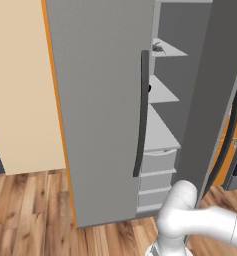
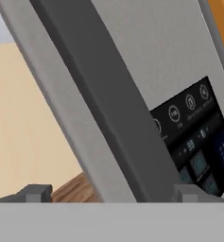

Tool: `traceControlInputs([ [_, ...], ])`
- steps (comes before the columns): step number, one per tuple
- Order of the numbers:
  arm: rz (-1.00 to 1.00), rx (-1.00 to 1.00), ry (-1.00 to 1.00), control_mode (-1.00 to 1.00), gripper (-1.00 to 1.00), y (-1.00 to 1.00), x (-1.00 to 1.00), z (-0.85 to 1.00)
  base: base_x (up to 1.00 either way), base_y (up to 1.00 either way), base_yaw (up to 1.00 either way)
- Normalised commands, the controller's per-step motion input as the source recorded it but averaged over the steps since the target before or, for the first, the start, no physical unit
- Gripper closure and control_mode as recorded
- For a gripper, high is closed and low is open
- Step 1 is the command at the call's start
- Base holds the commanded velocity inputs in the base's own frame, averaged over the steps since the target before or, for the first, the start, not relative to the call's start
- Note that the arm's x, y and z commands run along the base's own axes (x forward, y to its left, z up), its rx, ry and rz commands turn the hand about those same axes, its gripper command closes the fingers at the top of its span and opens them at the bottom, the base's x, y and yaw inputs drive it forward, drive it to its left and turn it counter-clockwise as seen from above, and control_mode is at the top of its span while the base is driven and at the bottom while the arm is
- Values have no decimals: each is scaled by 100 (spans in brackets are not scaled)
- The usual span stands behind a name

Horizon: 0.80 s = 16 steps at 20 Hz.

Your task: There's a fish in the fridge that needs to be moved to the freezer for freezing. Pick up the fish from the fridge, place it on any shelf in the freezer, and close the fridge and freezer doors when done.

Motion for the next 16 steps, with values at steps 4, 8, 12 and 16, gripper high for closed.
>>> traceControlInputs([
  [4,0,0,9,-100,-100,-9,19,-3,0,0,0],
  [8,0,0,3,-100,-100,0,18,-8,0,0,0],
  [12,0,0,0,-100,-100,13,20,-20,0,0,0],
  [16,0,0,0,-100,-100,38,23,-28,0,0,0],
])
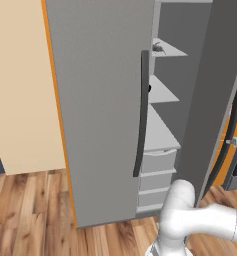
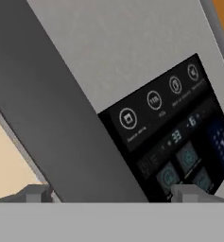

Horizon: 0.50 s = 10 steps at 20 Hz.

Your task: There's a fish in the fridge that needs to be moved to the freezer for freezing. Pick up the fish from the fridge, place it on any shelf in the freezer, and close the fridge and freezer doors when done.

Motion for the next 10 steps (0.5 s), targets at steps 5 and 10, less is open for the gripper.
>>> traceControlInputs([
  [5,0,0,0,-100,-100,66,22,-33,0,0,0],
  [10,0,0,0,-100,-100,90,7,-27,0,0,0],
])
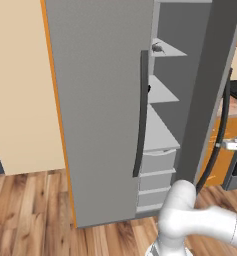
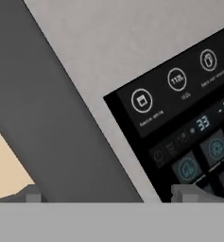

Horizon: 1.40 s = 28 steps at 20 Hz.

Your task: There's a fish in the fridge that needs to be moved to the freezer for freezing. Pick up the fish from the fridge, place it on any shelf in the freezer, and close the fridge and freezer doors when done.

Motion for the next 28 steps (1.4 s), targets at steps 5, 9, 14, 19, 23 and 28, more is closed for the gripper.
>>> traceControlInputs([
  [5,0,0,0,-100,-100,100,23,-27,0,0,0],
  [9,0,0,0,-100,-100,100,46,-26,0,0,0],
  [14,0,0,0,-100,-100,100,80,-30,0,0,0],
  [19,0,0,0,-100,-100,93,78,-20,0,0,0],
  [23,0,0,0,-100,-100,87,78,-21,0,0,0],
  [28,0,1,0,-100,-100,60,93,-14,0,0,0],
])
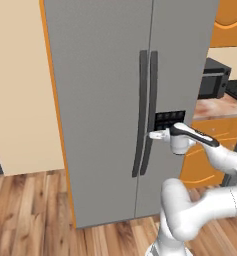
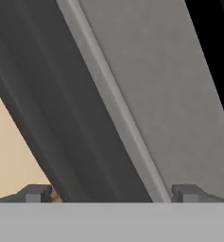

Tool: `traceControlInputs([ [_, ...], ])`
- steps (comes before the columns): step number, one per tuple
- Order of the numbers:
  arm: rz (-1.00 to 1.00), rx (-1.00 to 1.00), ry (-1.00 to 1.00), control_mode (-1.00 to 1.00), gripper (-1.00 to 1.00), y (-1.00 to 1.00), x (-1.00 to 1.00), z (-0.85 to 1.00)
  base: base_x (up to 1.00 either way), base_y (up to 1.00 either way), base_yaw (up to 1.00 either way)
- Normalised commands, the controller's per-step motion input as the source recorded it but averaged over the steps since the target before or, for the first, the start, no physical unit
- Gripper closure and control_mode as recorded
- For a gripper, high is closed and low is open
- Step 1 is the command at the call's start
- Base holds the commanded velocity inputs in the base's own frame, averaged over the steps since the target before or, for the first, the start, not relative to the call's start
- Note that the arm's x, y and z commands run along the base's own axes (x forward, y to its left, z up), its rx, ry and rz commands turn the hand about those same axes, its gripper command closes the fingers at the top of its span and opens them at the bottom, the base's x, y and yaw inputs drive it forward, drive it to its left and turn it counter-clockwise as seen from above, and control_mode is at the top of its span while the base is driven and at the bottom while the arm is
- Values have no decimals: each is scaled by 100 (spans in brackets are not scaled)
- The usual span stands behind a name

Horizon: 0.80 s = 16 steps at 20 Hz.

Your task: There's a fish in the fridge that needs to be moved to the freezer for freezing. Pick up the fish from the fridge, place it on any shelf in the freezer, and close the fridge and freezer doors when done.

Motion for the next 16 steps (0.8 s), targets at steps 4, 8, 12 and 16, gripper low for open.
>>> traceControlInputs([
  [4,0,1,0,-100,-100,44,87,-12,0,0,0],
  [8,0,2,0,-100,-100,21,68,-4,0,0,0],
  [12,1,5,0,-100,-100,11,63,0,0,0,0],
  [16,5,8,0,-100,-100,11,61,0,0,0,0],
])
